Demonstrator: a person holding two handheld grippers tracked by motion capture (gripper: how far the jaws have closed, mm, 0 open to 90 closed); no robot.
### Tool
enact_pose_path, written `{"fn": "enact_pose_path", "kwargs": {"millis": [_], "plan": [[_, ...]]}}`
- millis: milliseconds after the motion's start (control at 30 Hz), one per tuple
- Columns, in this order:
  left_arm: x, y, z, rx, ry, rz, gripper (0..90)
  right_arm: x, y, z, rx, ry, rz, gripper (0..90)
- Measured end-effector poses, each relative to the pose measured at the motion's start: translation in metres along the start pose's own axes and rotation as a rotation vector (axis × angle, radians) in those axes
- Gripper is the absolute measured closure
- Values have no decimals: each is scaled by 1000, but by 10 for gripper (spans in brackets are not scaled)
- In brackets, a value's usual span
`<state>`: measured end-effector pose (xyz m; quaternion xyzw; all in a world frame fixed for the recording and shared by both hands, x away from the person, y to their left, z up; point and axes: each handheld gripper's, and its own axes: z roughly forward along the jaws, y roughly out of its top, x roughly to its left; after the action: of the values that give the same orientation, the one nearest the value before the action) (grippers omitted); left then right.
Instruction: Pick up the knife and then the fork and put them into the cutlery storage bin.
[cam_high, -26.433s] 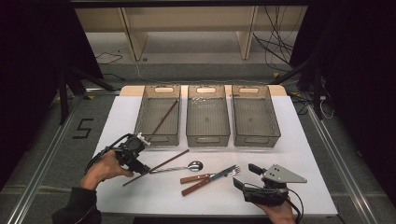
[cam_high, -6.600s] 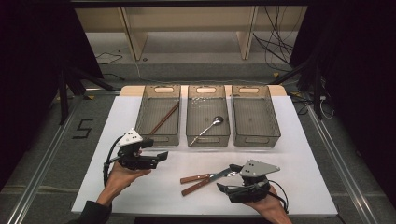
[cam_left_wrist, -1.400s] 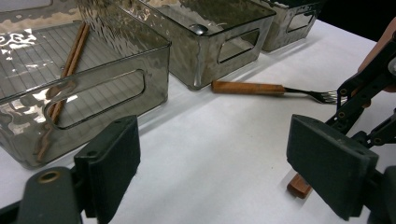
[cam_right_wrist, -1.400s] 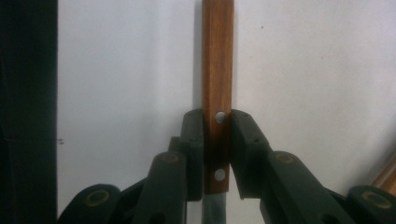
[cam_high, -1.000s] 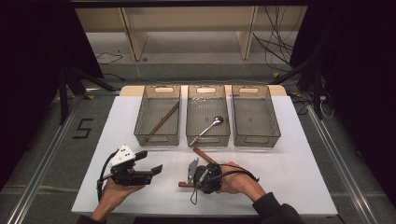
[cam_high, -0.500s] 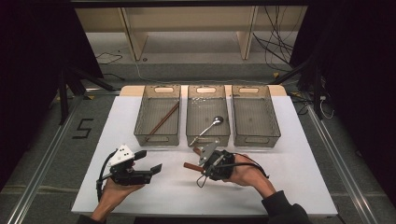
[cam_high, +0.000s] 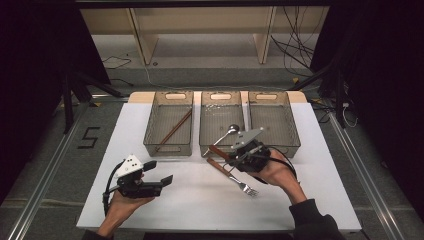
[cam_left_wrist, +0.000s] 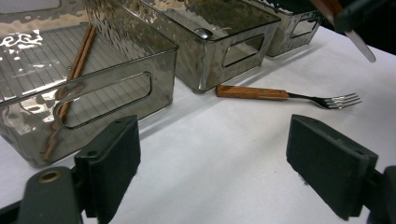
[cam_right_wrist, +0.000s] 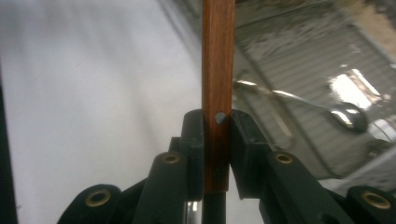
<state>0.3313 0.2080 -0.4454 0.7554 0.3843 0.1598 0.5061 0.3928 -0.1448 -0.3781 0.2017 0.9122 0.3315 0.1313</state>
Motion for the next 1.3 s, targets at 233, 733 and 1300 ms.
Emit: {"fn": "enact_pose_path", "kwargs": {"millis": [233, 733, 1300], "plan": [[1, 0, -1, -5, -5, -12, 170, -24, -1, -15, -52, -51, 97, 772], [2, 0, -1, -15, -7, -16, 166, -64, 0, -34, -116, -138, 237, 771], [2, 0, -1, -13, -7, -15, 166, -102, 6, -48, -177, -215, 338, 771]]}}
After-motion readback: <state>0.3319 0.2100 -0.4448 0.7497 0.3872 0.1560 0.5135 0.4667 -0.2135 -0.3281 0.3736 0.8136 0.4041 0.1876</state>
